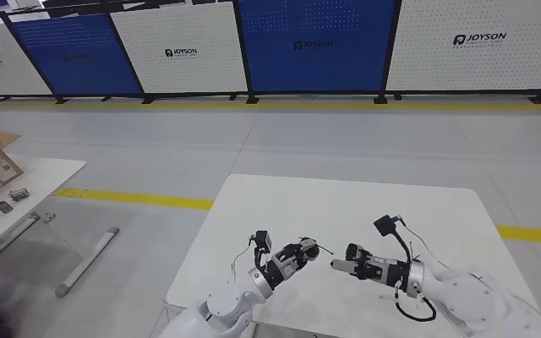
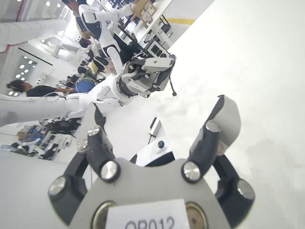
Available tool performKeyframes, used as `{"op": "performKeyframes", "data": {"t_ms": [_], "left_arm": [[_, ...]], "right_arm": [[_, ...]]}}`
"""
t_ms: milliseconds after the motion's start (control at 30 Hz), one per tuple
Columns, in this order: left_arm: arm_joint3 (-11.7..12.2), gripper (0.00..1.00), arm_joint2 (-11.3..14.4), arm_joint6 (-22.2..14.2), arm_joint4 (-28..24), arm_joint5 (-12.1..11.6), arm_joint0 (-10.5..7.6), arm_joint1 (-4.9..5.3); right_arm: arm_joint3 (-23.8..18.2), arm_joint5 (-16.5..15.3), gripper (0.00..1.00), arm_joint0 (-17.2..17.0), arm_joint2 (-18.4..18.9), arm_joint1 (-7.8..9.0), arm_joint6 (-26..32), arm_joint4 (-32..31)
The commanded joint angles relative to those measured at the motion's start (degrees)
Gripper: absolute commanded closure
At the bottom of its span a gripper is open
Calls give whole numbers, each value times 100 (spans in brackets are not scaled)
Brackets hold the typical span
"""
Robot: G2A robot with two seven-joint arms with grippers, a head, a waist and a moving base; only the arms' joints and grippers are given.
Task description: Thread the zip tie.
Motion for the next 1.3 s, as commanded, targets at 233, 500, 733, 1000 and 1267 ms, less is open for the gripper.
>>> {"op": "performKeyframes", "data": {"t_ms": [233, 500, 733, 1000, 1267], "left_arm": [[-9, 100, -2, 23, 8, 18, 10, -5], [-85, 100, 29, 113, -73, 26, 26, -54], [-175, 100, -22, 3, -64, -9, 125, -61], [-225, 100, -66, -97, -84, -32, 196, -73], [-238, 100, -74, -144, -42, -35, 219, -93]], "right_arm": [[105, 44, 0, -4, -13, -50, -5, 103], [162, 0, 61, -73, 107, -130, 142, 260], [235, 0, 93, -114, 212, -210, 347, 370], [358, 0, 100, -60, 231, -327, 599, 436], [453, 0, 100, -58, 283, -422, 707, 468]]}}
